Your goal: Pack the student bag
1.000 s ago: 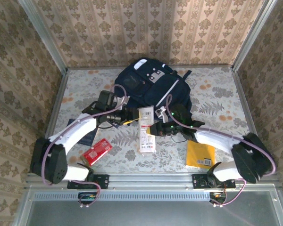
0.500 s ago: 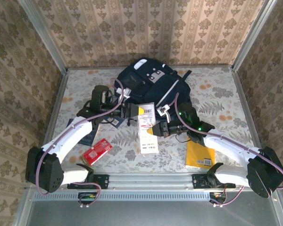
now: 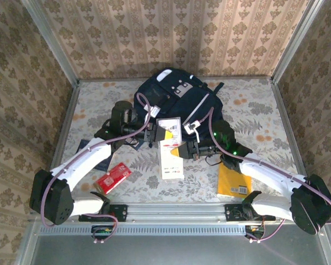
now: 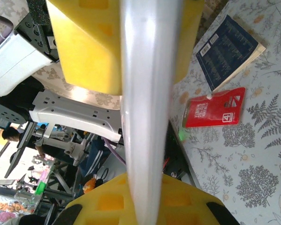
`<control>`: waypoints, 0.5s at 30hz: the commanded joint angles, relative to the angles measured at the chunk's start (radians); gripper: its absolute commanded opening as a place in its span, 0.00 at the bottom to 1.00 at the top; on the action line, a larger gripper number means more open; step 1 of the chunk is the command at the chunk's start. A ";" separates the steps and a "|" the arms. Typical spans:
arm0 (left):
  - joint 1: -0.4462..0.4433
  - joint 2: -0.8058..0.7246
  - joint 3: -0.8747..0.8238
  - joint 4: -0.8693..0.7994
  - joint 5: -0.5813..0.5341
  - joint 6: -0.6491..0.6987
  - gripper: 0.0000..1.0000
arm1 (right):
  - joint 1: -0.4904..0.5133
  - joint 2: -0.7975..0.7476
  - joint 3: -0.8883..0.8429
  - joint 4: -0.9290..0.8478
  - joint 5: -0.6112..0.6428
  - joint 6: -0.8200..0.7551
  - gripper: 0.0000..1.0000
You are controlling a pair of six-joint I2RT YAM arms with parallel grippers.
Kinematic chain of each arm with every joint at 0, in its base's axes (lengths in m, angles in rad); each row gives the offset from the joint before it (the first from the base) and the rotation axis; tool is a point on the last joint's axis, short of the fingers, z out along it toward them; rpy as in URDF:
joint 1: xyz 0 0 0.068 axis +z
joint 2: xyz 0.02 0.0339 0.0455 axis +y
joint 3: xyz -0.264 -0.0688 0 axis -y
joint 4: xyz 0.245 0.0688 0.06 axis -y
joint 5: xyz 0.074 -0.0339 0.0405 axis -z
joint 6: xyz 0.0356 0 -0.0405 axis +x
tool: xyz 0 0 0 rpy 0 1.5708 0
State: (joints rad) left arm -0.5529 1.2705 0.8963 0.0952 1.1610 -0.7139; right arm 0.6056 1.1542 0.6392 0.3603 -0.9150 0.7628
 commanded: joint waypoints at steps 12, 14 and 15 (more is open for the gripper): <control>0.036 -0.015 -0.067 0.484 -0.359 -0.326 0.00 | 0.003 -0.226 -0.260 0.324 0.488 0.217 0.90; 0.019 0.009 -0.074 0.601 -0.415 -0.400 0.00 | 0.014 -0.238 -0.295 0.407 0.569 0.269 0.94; 0.008 0.029 -0.070 0.656 -0.431 -0.432 0.00 | 0.019 -0.237 -0.307 0.444 0.612 0.292 0.95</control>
State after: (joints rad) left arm -0.5247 1.2770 0.8249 0.5018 0.8524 -1.0054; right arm 0.6128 0.9413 0.3607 0.5995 -0.4778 0.9436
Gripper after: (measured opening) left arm 0.112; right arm 0.941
